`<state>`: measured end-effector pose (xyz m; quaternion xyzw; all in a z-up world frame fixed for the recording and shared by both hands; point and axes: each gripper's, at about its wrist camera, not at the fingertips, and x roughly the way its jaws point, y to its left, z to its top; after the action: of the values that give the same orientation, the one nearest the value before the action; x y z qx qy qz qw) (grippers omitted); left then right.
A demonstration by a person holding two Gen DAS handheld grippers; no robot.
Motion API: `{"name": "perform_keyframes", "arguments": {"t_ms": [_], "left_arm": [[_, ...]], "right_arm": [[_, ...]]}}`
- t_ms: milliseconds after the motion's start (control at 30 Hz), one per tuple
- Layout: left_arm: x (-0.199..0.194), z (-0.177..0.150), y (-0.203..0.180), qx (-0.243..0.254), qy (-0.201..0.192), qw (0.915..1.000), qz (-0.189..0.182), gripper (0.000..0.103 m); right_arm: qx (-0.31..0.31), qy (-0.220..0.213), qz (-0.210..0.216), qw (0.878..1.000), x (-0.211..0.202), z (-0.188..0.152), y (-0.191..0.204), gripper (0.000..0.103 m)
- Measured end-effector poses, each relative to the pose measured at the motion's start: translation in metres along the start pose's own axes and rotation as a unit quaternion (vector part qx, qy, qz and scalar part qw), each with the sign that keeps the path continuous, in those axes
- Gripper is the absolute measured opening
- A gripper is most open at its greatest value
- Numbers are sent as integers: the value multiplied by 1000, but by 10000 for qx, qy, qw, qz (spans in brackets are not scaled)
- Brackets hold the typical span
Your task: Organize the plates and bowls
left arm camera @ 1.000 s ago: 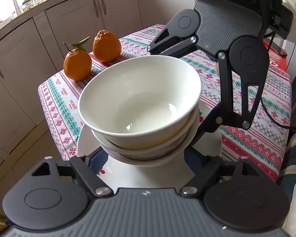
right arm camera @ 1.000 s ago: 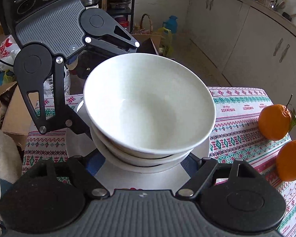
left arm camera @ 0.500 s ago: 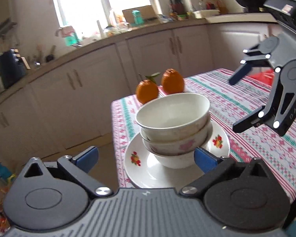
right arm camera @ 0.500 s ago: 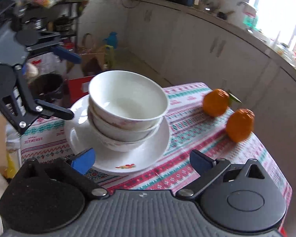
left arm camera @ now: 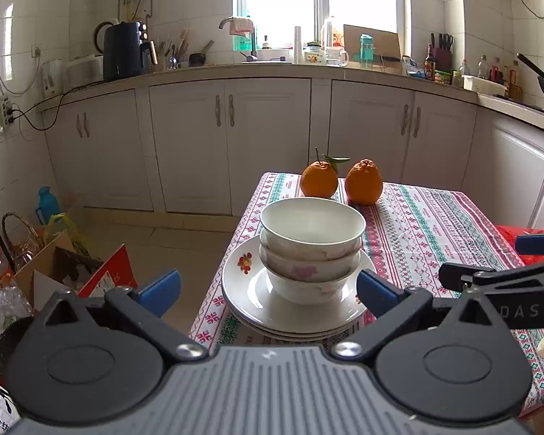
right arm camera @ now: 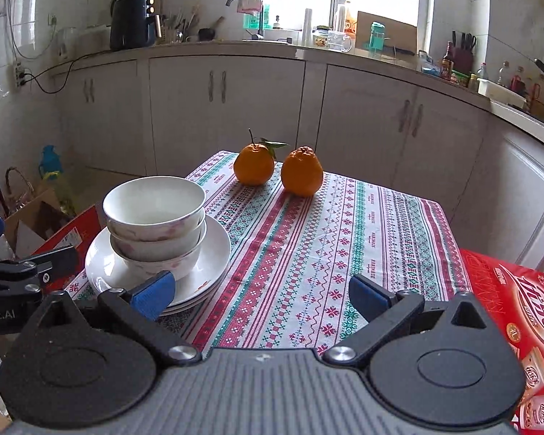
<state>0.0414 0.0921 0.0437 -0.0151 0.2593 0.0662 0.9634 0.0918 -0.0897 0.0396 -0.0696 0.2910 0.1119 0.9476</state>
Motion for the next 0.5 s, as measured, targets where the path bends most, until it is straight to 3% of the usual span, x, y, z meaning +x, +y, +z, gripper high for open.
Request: {"name": "perform_keyframes", "arguments": {"t_ms": [500], "left_arm": [[-10, -4, -11, -32, 103, 9998, 148, 102]], "right_arm": [[40, -155, -196, 9997, -13, -5, 4, 103]]}}
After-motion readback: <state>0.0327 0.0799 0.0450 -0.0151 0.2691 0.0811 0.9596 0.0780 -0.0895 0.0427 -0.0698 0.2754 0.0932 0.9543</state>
